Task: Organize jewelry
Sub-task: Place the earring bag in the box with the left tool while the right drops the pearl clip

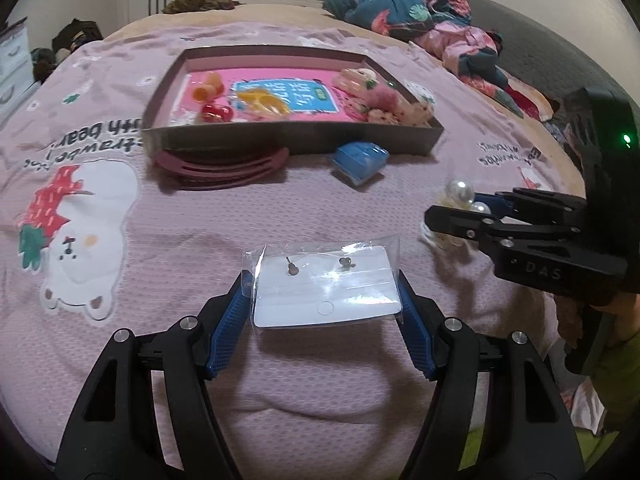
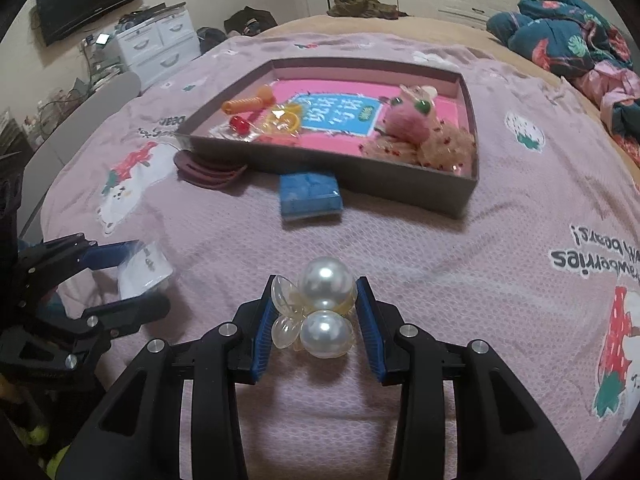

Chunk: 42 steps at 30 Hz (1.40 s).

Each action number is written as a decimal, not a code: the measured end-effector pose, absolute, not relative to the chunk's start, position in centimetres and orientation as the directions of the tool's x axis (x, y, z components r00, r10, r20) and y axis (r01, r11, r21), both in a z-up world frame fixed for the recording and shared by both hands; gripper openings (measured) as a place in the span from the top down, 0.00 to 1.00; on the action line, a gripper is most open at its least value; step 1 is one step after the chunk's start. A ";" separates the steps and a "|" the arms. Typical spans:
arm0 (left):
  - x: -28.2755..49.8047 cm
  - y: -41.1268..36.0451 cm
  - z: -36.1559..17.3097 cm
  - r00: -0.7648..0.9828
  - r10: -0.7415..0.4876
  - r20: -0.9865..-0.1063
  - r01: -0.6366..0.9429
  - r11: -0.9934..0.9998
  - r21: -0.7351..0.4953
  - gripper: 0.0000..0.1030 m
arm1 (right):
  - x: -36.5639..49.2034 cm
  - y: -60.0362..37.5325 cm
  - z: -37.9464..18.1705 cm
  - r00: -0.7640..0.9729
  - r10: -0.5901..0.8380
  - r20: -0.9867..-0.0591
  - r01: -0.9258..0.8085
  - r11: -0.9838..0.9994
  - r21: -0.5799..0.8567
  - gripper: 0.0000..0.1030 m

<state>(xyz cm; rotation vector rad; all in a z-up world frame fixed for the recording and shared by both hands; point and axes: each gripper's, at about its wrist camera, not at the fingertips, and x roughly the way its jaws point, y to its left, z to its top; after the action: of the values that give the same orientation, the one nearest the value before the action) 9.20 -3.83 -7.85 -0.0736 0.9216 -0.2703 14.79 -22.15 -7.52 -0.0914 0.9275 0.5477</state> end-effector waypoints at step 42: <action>12.1 1.8 -1.8 0.671 -0.182 -0.719 0.091 0.982 -0.164 0.41 | 17.7 -19.3 -1.3 0.526 0.484 -0.699 -0.545 0.823 0.160 0.64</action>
<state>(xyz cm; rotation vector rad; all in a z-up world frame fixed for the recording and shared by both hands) 12.06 1.82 -1.76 -0.1176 0.8215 -0.1543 17.69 -19.28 -1.32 -0.0816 0.8090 0.6161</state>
